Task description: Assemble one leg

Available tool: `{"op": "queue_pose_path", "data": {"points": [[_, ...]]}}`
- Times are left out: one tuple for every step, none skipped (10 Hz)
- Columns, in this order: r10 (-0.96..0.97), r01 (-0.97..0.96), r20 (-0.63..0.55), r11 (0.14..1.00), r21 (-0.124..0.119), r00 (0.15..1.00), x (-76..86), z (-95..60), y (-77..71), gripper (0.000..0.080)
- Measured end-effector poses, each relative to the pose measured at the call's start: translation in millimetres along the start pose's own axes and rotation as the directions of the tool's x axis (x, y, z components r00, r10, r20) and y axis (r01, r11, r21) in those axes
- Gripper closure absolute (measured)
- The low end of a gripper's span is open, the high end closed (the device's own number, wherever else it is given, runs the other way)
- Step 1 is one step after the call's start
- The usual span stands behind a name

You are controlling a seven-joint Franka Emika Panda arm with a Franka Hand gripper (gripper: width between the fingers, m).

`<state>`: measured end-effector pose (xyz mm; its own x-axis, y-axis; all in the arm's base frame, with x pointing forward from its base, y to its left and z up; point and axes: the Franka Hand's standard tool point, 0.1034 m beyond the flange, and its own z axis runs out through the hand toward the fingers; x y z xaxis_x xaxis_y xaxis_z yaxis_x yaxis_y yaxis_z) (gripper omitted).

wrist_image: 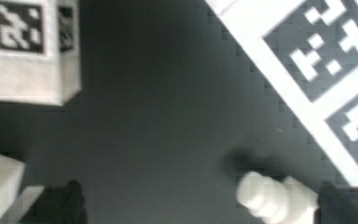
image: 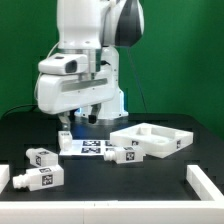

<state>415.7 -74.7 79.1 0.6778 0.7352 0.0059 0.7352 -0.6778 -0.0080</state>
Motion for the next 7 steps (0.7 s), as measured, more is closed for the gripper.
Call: {"op": "queue_pose_path", "data": {"points": [[-0.004, 0.004, 0.0, 1.0, 0.001, 1.0, 1.1, 0.3, -1.2, 0.015], [-0.003, 0.003, -0.005, 1.0, -0.008, 1.0, 5.2, 0.8, -6.1, 0.015], [-0.036, 0.036, -0.015, 0.999, -0.013, 0.999, 18.0, 4.2, -30.9, 0.015], [-0.048, 0.048, -0.023, 0.999, -0.017, 0.999, 26.5, 7.3, -59.8, 0.015], [-0.033, 0.033, -0.031, 0.999, -0.013, 0.999, 24.5, 13.0, -74.7, 0.015], [0.009, -0.009, -0.035, 1.0, -0.007, 0.999, 18.1, 18.4, -74.7, 0.015], [0.005, -0.006, -0.036, 1.0, -0.009, 0.999, 21.0, 16.9, -71.4, 0.015]]}}
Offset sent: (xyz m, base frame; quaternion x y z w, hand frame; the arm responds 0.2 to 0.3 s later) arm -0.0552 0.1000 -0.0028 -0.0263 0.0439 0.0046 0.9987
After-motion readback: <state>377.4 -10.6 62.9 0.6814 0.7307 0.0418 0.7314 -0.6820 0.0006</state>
